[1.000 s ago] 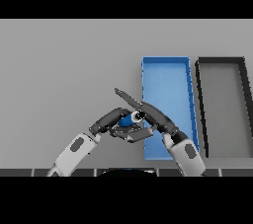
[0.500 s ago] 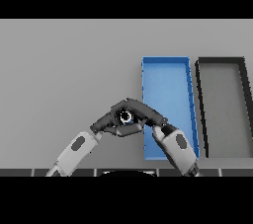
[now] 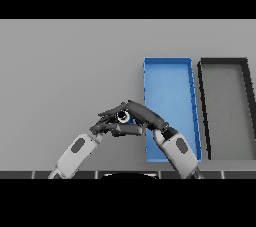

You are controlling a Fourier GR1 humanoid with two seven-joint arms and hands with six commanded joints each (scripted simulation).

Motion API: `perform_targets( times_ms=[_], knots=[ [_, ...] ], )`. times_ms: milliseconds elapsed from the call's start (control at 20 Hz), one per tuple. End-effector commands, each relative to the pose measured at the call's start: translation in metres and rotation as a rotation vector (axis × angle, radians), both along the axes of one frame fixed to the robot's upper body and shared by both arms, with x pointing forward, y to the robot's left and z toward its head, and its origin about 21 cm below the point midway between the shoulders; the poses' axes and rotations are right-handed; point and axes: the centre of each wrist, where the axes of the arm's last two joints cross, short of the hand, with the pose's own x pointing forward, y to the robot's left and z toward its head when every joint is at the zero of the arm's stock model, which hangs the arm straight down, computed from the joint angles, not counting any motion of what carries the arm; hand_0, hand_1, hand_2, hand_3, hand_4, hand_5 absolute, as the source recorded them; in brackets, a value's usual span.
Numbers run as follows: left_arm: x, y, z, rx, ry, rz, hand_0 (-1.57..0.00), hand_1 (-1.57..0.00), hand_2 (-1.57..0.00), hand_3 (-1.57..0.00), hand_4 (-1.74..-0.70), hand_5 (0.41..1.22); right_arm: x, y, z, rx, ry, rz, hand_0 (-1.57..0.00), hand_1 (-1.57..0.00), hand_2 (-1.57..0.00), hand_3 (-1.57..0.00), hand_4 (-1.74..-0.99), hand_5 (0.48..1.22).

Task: Pick up the blue pipe and place it into the blue bin.

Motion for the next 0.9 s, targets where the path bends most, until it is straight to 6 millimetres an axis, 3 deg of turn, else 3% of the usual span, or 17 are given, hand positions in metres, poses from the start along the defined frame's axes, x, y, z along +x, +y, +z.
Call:
perform_targets(
  times_ms=[0, 150, 200, 300, 400, 500, 650, 850],
  knots=[
    [0.0011, 0.0051, -0.0017, 0.031, -0.036, -0.005, -1.16, -1.08, -0.98, -1.07, -1.54, 1.221, 0.0002, -0.0007, 0.0003, 0.012, 0.01, -0.001, -1.54, -1.54, -1.54, -1.53, -1.483, 1.179],
    [0.0049, 0.0077, -0.0014, 0.135, -0.095, -0.067, -0.59, -0.55, -0.5, -0.55, -1.22, 1.221, 0.0007, 0.0002, 0.0011, -0.022, 0.029, -0.007, -1.56, -1.56, -1.56, -1.55, -1.49, 1.199],
    [0.0045, 0.009, -0.0005, 0.145, -0.115, -0.081, -0.47, -0.44, -0.4, -0.44, -1.14, 1.187, -0.0032, -0.0016, 0.0009, -0.014, 0.021, 0.0, -1.56, -1.56, -1.56, -1.55, -1.491, 1.204],
    [0.0046, 0.0094, -0.0025, 0.15, -0.134, -0.075, -0.3, -0.28, -0.26, -0.28, -1.04, 1.02, -0.0021, -0.0035, 0.0017, -0.004, 0.021, 0.01, -1.56, -1.56, -1.56, -1.56, -1.493, 1.21],
    [0.0078, 0.012, -0.0053, 0.217, -0.107, -0.039, -0.19, -0.18, -0.16, -0.18, -0.97, 0.849, -0.0027, -0.0015, -0.0009, 0.019, -0.006, 0.025, -1.57, -1.57, -1.57, -1.56, -1.495, 1.214],
    [0.0072, 0.0122, -0.0077, 0.234, -0.095, -0.023, -0.12, -0.12, -0.1, -0.11, -0.91, 0.735, -0.004, 0.0006, 0.0013, 0.019, -0.022, 0.017, -1.57, -1.57, -1.57, -1.57, -1.496, 1.216],
    [0.0058, 0.0145, -0.0064, 0.232, -0.082, -0.019, -0.06, -0.06, -0.05, -0.06, -0.89, 0.638, -0.0058, 0.0036, 0.0032, 0.017, -0.026, 0.014, -1.57, -1.57, -1.57, -1.57, -1.493, 1.219],
    [0.007, 0.0129, -0.0065, 0.225, -0.03, -0.006, -0.03, -0.02, -0.02, -0.02, -0.89, 0.576, -0.0004, 0.0, 0.0022, 0.038, -0.006, 0.007, -1.57, -1.57, -1.57, -1.57, -1.489, 1.22]
  ],
)
